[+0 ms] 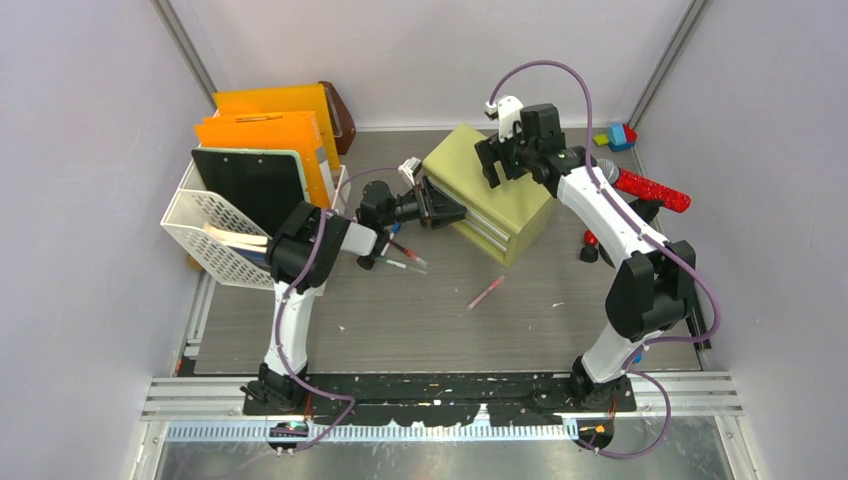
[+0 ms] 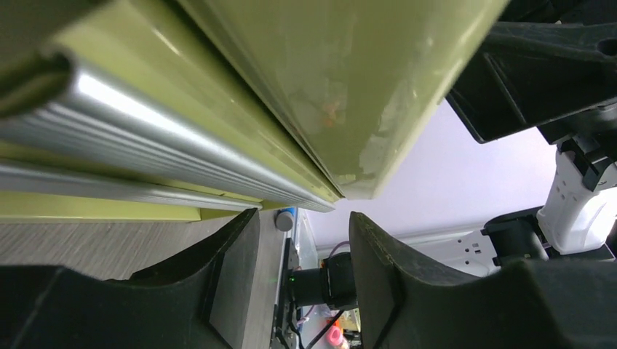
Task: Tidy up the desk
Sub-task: Open the drawer in the storage box.
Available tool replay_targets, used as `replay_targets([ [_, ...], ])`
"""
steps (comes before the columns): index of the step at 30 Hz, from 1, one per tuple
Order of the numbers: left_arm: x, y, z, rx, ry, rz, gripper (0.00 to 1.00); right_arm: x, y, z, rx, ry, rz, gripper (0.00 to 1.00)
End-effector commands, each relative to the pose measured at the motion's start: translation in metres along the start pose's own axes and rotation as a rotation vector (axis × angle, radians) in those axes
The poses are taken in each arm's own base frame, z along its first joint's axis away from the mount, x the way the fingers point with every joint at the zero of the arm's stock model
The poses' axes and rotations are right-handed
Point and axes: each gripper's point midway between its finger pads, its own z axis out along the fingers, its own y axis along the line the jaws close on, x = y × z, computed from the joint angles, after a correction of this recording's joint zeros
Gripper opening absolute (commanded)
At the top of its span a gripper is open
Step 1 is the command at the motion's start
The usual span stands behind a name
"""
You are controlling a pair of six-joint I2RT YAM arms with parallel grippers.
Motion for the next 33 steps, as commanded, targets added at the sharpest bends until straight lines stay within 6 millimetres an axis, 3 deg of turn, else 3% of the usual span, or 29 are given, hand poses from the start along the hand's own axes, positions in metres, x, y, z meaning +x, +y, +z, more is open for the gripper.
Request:
replay_targets([
  [1,-0.01,-0.005,0.008,0.022,-0.006,0.056,0.5,0.074,0.01,0.016,-0.033,0.254,-0.01,0.92],
  [11,-0.014,-0.004,0.012,0.015,-0.004,0.063,0.46,0.075,0.011,0.015,-0.036,0.257,-0.008,0.91],
  [20,-0.015,0.002,0.013,0.002,-0.006,0.049,0.36,0.076,0.012,0.015,-0.039,0.261,-0.008,0.91],
  [33,-0.02,-0.009,0.016,0.033,-0.013,0.054,0.29,0.079,0.013,0.017,-0.044,0.271,-0.008,0.91],
])
